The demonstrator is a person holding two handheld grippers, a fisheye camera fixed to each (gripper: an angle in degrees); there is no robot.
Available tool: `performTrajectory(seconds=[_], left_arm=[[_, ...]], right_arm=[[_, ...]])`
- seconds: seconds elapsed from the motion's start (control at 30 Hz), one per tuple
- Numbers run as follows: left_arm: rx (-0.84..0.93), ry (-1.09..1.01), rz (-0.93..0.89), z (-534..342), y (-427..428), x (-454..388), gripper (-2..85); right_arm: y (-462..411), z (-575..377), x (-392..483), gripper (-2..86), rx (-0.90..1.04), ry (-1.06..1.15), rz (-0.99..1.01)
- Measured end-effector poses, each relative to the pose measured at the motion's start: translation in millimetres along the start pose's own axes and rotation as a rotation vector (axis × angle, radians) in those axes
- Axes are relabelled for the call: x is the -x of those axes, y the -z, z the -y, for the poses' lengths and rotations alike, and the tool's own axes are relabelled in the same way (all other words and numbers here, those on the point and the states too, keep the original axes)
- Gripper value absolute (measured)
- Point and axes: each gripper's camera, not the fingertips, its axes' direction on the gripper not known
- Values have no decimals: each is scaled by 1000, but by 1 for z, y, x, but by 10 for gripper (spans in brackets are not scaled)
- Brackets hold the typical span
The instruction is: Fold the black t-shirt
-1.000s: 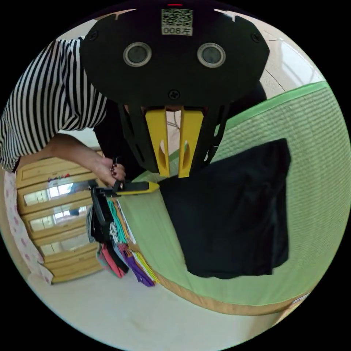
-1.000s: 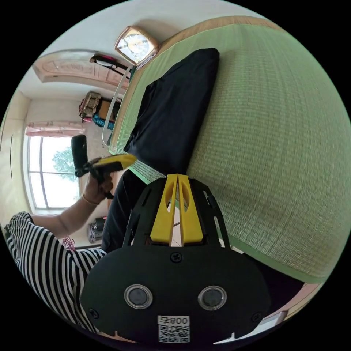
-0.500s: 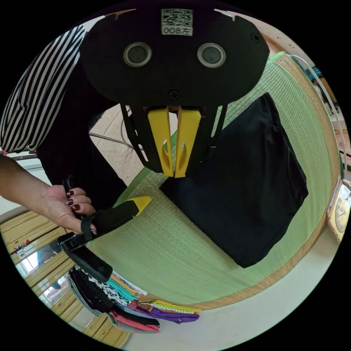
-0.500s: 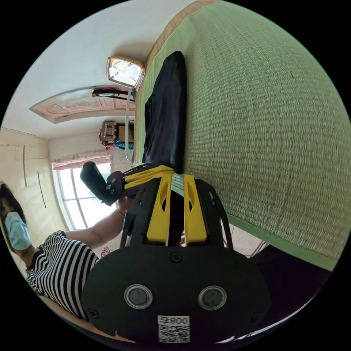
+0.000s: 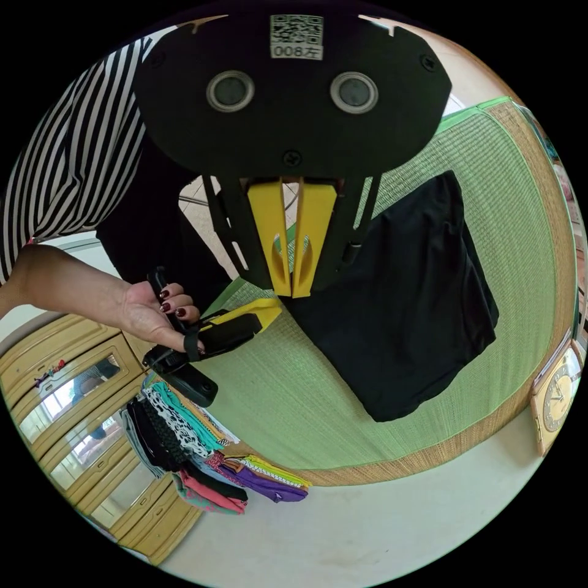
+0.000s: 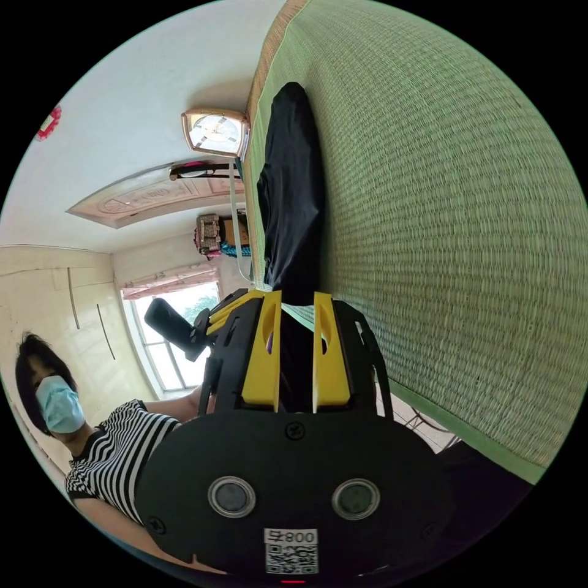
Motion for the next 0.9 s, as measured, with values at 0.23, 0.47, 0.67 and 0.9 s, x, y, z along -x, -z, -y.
performTrajectory(seconds=[0.23, 0.47, 0.67, 0.9], left_arm=[[-3, -12, 0, -14, -1, 14, 1], [-18, 39, -44, -30, 1, 48, 2], [-95, 176, -164, -52, 17, 97, 2], [-246, 485, -306, -111, 48, 176, 6]], right_arm=[[16, 5, -3, 91, 4, -37, 36], [23, 10, -6, 79, 20, -71, 52], [35, 6, -4, 46, 37, -77, 70], [54, 0, 12, 21, 36, -40, 78]])
